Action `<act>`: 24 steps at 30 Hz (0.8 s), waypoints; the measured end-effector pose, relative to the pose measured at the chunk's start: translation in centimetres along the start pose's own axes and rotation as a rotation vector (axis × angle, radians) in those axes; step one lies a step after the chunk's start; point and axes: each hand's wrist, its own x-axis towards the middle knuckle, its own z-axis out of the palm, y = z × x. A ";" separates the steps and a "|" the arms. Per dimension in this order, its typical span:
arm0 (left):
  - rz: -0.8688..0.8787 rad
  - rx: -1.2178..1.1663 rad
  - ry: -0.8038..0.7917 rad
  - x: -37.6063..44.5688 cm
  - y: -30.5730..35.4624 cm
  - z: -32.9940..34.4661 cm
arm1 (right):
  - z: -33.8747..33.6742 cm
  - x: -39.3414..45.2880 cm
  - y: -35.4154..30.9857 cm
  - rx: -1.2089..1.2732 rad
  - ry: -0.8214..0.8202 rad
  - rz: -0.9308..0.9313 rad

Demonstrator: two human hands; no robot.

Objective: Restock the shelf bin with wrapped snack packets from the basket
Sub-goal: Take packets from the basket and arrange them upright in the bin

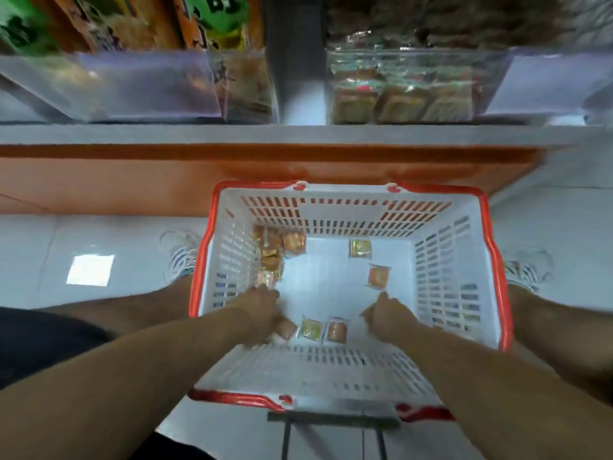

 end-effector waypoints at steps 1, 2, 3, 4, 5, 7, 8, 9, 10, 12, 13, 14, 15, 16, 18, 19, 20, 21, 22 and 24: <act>-0.006 0.045 -0.008 0.9 -0.3 0.3 | 0.6 0.4 0.4 0.011 0.019 -0.022; -0.013 0.063 -0.033 1.7 -0.6 0.7 | 0.8 0.7 0.7 0.009 0.027 -0.049; -0.009 0.096 -0.062 2.4 -0.8 1.2 | 0.9 0.9 0.8 0.001 0.021 -0.079; 0.023 0.135 -0.093 3.1 -1.0 1.5 | 1.0 1.1 0.6 0.001 -0.001 -0.109; 0.066 0.181 -0.120 3.6 -1.1 1.7 | 1.1 1.3 0.3 0.008 -0.036 -0.138; 0.144 0.264 -0.137 4.3 -1.1 1.8 | 1.2 1.6 -0.7 0.007 -0.066 -0.174; 0.148 0.280 -0.128 4.7 -1.1 1.9 | 1.3 1.8 -1.2 -0.015 -0.062 -0.197; 0.159 0.295 -0.118 5.1 -1.0 2.0 | 1.5 1.9 -1.7 -0.055 -0.050 -0.240; 0.165 0.305 -0.116 5.3 -1.0 2.2 | 1.8 2.0 -2.1 -0.108 -0.038 -0.295; 0.158 0.317 -0.118 5.6 -0.9 2.5 | 2.9 1.9 -2.7 -0.189 -0.026 -0.370; 0.149 0.312 -0.120 5.6 -0.8 2.6 | 3.4 1.8 -2.8 -0.212 -0.022 -0.370; 0.144 0.299 -0.123 5.7 -0.7 2.6 | 3.9 1.8 -2.8 -0.226 -0.018 -0.358; 0.150 0.292 -0.126 5.8 -0.6 2.8 | 4.2 1.7 -2.8 -0.231 -0.019 -0.349; 0.165 0.293 -0.129 5.9 -0.6 2.9 | 4.4 1.8 -2.7 -0.237 -0.025 -0.345; 0.204 0.304 -0.145 6.2 -0.7 3.2 | 4.4 2.1 -2.6 -0.240 -0.053 -0.350; 0.217 0.304 -0.159 6.3 -0.7 3.3 | 4.3 2.3 -2.6 -0.234 -0.072 -0.366; 0.223 0.303 -0.177 6.4 -0.7 3.5 | 4.3 2.6 -2.4 -0.225 -0.088 -0.386; 0.228 0.299 -0.188 6.4 -0.6 3.7 | 4.3 2.8 -2.4 -0.203 -0.101 -0.401; 0.229 0.287 -0.190 6.4 -0.6 3.9 | 4.4 3.0 -2.3 -0.167 -0.113 -0.403; 0.230 0.270 -0.176 6.4 -0.6 4.0 | 4.5 3.2 -2.2 -0.079 -0.152 -0.398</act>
